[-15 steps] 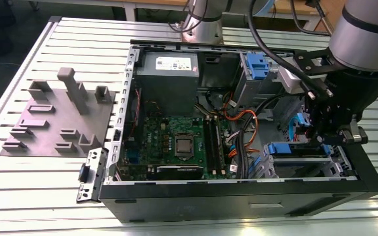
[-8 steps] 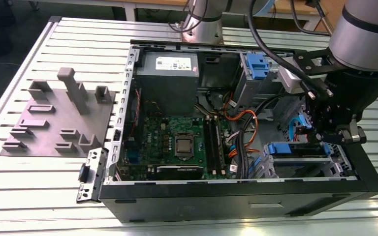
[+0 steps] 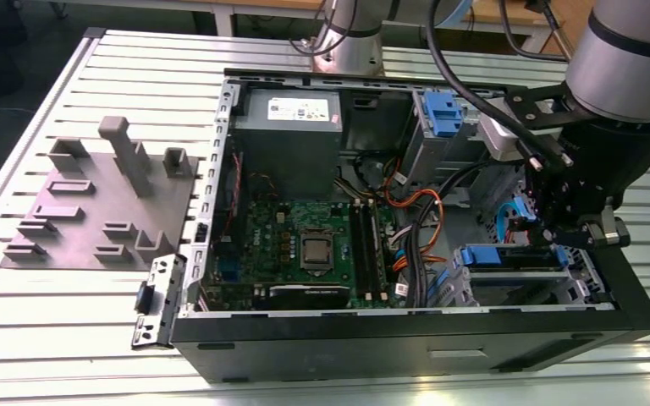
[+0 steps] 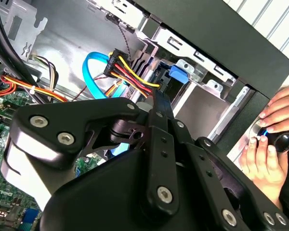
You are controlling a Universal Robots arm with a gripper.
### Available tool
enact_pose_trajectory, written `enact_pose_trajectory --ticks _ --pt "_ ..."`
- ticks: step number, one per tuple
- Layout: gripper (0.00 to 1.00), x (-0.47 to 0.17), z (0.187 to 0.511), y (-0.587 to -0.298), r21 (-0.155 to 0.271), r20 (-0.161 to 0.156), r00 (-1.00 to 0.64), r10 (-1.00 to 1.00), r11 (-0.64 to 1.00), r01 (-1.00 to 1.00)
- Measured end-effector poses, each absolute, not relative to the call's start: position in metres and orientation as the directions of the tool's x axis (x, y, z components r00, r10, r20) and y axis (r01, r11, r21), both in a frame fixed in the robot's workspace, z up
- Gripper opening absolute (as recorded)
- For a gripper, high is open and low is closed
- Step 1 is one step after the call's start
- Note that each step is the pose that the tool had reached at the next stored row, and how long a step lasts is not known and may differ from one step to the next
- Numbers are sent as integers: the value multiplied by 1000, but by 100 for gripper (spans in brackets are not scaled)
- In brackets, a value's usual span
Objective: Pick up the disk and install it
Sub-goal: 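Insert the second disk wire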
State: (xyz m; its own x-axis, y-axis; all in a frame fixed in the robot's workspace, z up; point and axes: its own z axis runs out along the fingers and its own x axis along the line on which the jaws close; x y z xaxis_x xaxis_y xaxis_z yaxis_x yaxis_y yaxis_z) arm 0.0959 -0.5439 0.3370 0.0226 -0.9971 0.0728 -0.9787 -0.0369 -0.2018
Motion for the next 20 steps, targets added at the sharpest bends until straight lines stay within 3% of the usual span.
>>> enact_pose_trajectory --ticks 20 --pt "11 96 361 -544 -202 78 23 -997 -38 -979"
